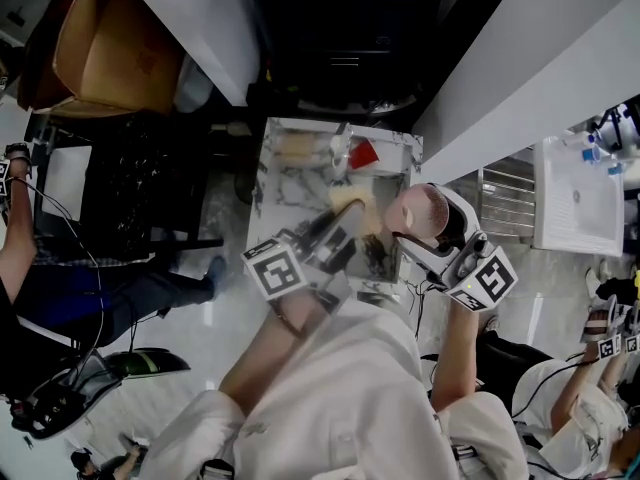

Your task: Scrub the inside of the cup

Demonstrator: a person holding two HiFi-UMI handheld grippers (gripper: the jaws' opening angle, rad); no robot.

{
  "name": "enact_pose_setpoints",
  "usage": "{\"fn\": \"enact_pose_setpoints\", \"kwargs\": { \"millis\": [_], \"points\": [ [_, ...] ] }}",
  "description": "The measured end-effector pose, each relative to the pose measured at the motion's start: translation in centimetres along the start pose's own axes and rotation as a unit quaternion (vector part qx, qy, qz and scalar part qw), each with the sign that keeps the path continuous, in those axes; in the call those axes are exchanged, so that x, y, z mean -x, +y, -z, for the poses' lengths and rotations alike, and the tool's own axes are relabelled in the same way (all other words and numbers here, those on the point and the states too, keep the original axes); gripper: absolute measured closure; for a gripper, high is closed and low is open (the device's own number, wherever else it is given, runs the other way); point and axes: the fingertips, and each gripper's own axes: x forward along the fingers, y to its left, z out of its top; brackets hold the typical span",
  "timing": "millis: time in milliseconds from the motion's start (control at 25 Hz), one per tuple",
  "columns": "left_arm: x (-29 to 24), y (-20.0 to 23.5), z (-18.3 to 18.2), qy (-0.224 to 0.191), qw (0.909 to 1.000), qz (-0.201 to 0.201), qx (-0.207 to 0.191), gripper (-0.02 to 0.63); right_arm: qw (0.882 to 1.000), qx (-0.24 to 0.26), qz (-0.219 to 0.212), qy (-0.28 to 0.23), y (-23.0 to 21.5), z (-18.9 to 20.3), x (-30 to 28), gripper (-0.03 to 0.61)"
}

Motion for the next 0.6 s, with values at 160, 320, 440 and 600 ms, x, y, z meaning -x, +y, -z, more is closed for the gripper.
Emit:
{"fn": "enact_pose_setpoints", "kwargs": {
  "millis": [160, 320, 440, 600],
  "points": [
    [-0.1, -0.4, -0.4, -0.003, 1.0, 0.004, -0.002, 0.591, 0.999, 0.008, 0.034, 0.008, -0.4, 0.5, 0.1, 0.21],
    [-0.4, -0.8, -0.6, -0.005, 0.9999, 0.009, 0.001, 0.591, 0.998, 0.017, 0.061, 0.015, -0.6, 0.8, 0.0, 0.21],
    [-0.6, -1.1, -0.4, -0.006, 0.9999, 0.016, 0.004, 0.591, 0.997, 0.02, 0.079, 0.017, -0.5, 1.1, 0.1, 0.21],
    [-0.8, -1.3, -0.1, -0.004, 0.9997, 0.021, 0.014, 0.591, 0.994, 0.022, 0.103, 0.013, -0.6, 1.1, 0.5, 0.21]
  ]
}}
